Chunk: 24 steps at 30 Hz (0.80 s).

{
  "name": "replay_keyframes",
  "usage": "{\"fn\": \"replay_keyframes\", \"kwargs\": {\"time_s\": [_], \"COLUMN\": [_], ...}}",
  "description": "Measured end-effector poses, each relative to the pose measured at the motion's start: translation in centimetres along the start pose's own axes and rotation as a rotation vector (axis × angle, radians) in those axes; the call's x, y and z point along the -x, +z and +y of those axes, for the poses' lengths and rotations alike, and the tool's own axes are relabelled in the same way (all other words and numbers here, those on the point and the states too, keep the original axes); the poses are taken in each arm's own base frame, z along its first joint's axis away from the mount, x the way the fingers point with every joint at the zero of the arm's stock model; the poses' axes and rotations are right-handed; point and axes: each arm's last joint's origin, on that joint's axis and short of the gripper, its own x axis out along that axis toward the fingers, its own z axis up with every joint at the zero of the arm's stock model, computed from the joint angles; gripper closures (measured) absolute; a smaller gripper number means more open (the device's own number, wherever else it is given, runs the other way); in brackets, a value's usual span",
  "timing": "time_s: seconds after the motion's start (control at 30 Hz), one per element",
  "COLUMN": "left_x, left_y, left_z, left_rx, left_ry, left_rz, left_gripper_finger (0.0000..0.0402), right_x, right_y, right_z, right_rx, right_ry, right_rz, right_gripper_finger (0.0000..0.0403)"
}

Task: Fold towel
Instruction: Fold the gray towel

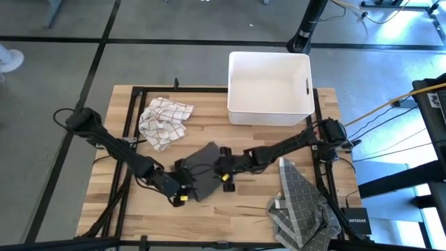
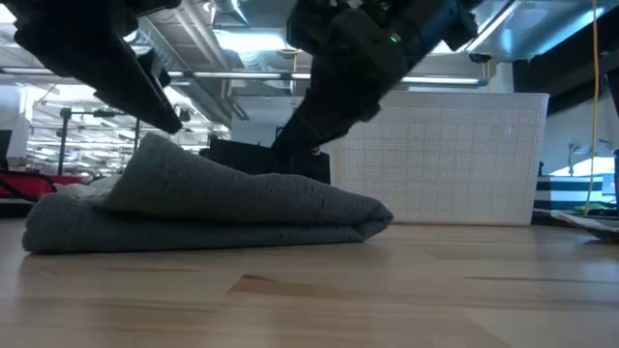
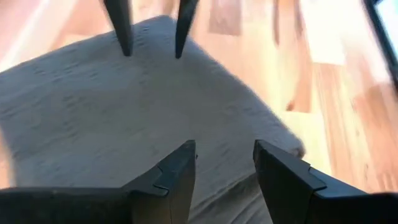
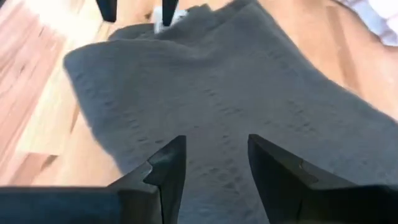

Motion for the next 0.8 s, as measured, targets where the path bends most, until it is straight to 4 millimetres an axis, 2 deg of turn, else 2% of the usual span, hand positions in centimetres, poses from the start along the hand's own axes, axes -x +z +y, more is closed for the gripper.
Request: {"fn": "replay_keyframes", "kwargs": {"time_s": [0.23,0.4,0.63,0.73,0.8], "left_x": [-1.6,-2.4,-2.9,-3.0,-3.0], "left_y": [-1.6,-2.5,-2.3,-2.4,-2.5], "left_z": [-0.5,-1.1,-0.4,-0.2,-0.2], "left_rx": [-0.15,-0.268,-0.28,-0.282,-0.285], "left_ry": [-0.009,-0.001,0.156,0.154,0.152], "left_rz": [0.099,0.129,0.075,0.09,0.107], "left_gripper_finger": [0.0247,0.0247,0.0247,0.0265,0.0294], "right_x": [0.1,0.1,0.1,0.0,-0.3], "right_y": [-0.4,-0.5,-0.6,-0.7,-0.9], "right_z": [1.8,1.7,1.6,1.6,1.6], "right_rx": [0.086,0.084,0.083,0.084,0.085], "right_ry": [-0.019,-0.042,-0.055,-0.056,-0.054], "right_rz": [-0.009,-0.003,0.003,0.015,0.022], "right_gripper_finger": [0.0228,0.0228,0.0228,0.0228,0.0228]}}
